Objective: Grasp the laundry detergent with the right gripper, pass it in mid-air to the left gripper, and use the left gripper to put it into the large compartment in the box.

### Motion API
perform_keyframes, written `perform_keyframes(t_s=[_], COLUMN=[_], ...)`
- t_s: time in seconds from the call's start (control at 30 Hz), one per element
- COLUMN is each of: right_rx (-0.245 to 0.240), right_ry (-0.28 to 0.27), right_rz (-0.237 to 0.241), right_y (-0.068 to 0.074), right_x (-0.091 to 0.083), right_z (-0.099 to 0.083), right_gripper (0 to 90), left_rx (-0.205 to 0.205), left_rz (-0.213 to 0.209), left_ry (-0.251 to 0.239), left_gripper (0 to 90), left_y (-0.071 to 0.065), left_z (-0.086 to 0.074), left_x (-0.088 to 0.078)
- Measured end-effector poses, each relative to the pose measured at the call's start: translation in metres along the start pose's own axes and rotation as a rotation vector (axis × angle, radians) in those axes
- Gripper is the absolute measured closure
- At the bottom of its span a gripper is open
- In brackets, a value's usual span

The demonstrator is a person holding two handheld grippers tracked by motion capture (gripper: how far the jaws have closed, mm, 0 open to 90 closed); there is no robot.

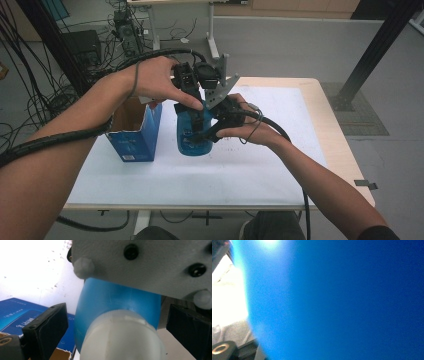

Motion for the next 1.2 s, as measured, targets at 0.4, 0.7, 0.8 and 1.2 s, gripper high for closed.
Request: perform_keyframes(t_s=[0.4,0.7,0.8,1.2], right_rx=[0.019,0.022,0.019,0.019], right_ry=[0.007,0.004,0.008,-0.005], right_rz=[0.006,0.008,0.005,0.005], right_y=[0.0025,0.0020,0.0019,0.0005], right_x=[-0.0011,-0.0020,-0.0019,-0.0028], right_z=[-0.0002,0.0000,-0.0004,0.0004], right_gripper=[44.2,44.3,44.2,44.2], left_rx=[0.005,0.002,0.003,0.006], left_rz=[0.002,0.006,0.005,0.010], left_ry=[-0.006,0.000,-0.003,-0.013], left_gripper=[4.6,4.6,4.6,4.6], left_y=[-0.0013,-0.0016,-0.0019,-0.0004], left_z=[0.0021,0.0011,0.0019,0.0028], left_x=[-0.0036,-0.0040,-0.0042,-0.0050])
Point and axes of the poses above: each handheld gripper's, and its own axes: x roughly forward along the jaws, z roughly out of its top, y roughly to its left, the point moved 7 cm from there along x, roughly forward along the jaws, and after that the axes turned 5 degrees about -z, right-handed, at the moved point
